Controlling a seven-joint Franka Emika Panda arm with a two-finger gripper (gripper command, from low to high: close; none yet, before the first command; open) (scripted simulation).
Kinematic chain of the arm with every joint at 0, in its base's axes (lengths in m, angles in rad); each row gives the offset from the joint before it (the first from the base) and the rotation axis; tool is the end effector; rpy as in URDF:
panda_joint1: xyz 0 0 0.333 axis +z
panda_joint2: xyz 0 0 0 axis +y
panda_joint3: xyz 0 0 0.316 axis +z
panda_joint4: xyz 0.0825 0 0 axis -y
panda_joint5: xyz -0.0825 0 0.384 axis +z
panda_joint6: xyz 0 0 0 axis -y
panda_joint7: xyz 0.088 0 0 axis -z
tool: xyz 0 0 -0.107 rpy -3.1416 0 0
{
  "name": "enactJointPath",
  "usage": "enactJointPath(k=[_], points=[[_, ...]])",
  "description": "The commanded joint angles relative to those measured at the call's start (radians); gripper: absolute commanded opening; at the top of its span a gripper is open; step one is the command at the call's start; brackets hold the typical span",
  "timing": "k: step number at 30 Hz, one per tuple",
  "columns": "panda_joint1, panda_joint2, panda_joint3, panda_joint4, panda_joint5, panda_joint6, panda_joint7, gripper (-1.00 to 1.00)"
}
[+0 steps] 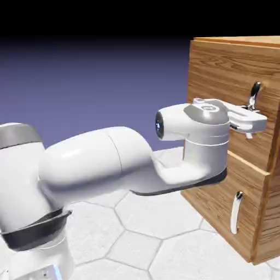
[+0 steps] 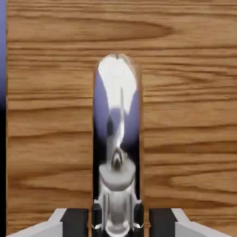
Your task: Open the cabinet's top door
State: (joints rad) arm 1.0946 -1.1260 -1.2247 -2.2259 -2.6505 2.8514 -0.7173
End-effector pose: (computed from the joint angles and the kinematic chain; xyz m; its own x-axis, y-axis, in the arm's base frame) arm 0.4440 -0.1664 0.5244 0.0263 0.7068 -0.7069 0.0262 0.7064 0.7073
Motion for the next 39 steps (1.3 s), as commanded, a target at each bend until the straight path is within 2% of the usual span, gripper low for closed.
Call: enactJointPath(k=[1,13,21,30,39], points=[[-0.033,-0.001,0.022,-0.036,0.006,-0.027,0.007,-1.00],[-0.440,-0.062,0.379,-0.467,0.222,-0.380,0.044,-1.00],[-0.587,-0.156,0.669,-0.665,0.489,-0.607,0.027,-1.00],[-0.599,-0.213,0.995,-0.763,0.818,-0.849,0.022,-1.00],[-0.552,-0.143,1.321,-0.745,1.148,-1.094,0.067,-1.00]])
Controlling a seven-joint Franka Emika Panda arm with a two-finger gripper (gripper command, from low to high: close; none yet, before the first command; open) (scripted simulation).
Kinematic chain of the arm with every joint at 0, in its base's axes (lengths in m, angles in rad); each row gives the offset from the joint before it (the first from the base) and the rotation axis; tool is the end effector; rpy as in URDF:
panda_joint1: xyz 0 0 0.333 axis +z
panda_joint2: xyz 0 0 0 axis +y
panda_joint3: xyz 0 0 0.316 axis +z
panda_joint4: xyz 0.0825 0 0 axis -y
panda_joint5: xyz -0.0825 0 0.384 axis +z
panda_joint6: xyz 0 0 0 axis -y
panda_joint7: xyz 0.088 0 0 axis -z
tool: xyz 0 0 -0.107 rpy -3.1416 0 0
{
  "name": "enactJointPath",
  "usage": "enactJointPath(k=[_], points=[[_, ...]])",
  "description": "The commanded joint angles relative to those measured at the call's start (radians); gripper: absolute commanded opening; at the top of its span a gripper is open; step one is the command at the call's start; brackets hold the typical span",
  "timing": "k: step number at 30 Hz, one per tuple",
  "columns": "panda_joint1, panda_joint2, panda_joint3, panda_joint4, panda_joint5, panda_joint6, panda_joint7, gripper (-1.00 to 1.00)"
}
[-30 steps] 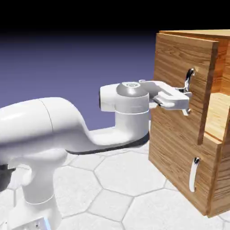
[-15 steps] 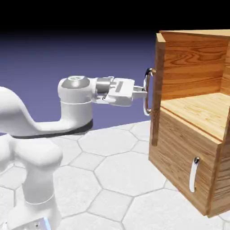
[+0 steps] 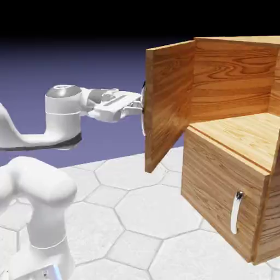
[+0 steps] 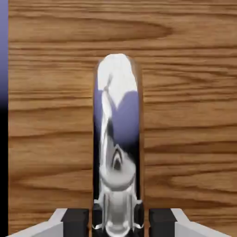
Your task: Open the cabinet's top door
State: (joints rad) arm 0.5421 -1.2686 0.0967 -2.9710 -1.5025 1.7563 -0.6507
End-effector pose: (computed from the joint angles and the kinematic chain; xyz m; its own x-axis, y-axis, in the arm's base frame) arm 0.2230 0.0584 0.5244 0.5194 0.4799 -0.7071 0.5195 0.4797 0.7071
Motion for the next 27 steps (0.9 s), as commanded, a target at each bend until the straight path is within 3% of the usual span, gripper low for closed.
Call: enactJointPath(k=[1,12,27], points=[[0.003,0.018,0.036,0.009,0.037,-0.027,0.008,-1.00],[-0.068,0.330,0.435,0.241,0.421,-0.373,0.137,-1.00],[-0.477,0.844,0.954,0.773,0.670,-0.888,0.370,-1.00]])
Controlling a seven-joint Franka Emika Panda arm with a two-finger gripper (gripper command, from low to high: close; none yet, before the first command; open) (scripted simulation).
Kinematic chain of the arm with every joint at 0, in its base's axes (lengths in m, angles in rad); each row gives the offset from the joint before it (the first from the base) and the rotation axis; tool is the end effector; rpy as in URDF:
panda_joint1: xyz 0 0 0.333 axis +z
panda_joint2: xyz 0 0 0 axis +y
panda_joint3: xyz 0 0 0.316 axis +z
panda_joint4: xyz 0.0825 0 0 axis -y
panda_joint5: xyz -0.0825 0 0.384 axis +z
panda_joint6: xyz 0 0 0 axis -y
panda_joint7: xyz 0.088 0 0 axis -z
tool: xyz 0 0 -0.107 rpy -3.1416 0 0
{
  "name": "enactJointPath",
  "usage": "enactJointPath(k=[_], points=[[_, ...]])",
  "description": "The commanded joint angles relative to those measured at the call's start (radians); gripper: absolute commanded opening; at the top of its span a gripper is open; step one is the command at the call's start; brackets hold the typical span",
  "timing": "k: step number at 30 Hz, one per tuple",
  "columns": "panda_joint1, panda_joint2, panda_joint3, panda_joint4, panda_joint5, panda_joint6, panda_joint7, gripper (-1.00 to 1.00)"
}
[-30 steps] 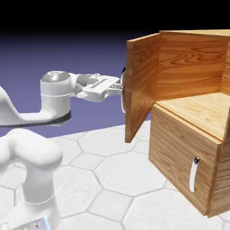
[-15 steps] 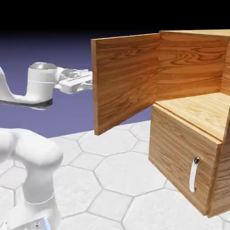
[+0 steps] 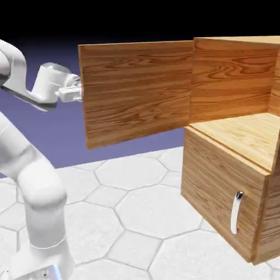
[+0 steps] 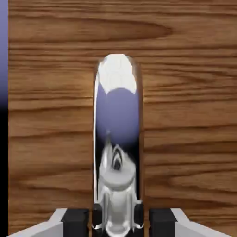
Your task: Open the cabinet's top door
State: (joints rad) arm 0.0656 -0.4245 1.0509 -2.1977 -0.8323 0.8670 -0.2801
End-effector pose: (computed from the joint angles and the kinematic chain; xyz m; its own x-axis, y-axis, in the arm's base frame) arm 0.2021 0.2975 0.5244 0.6990 0.1078 -0.7070 0.6988 0.1076 0.7072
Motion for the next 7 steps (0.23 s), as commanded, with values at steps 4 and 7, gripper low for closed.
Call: enactJointPath(k=[4,7], points=[[-0.122,0.121,0.145,0.112,0.014,-0.116,0.076,-1.00],[-0.221,0.172,0.254,0.166,0.022,-0.168,0.112,-1.00]])
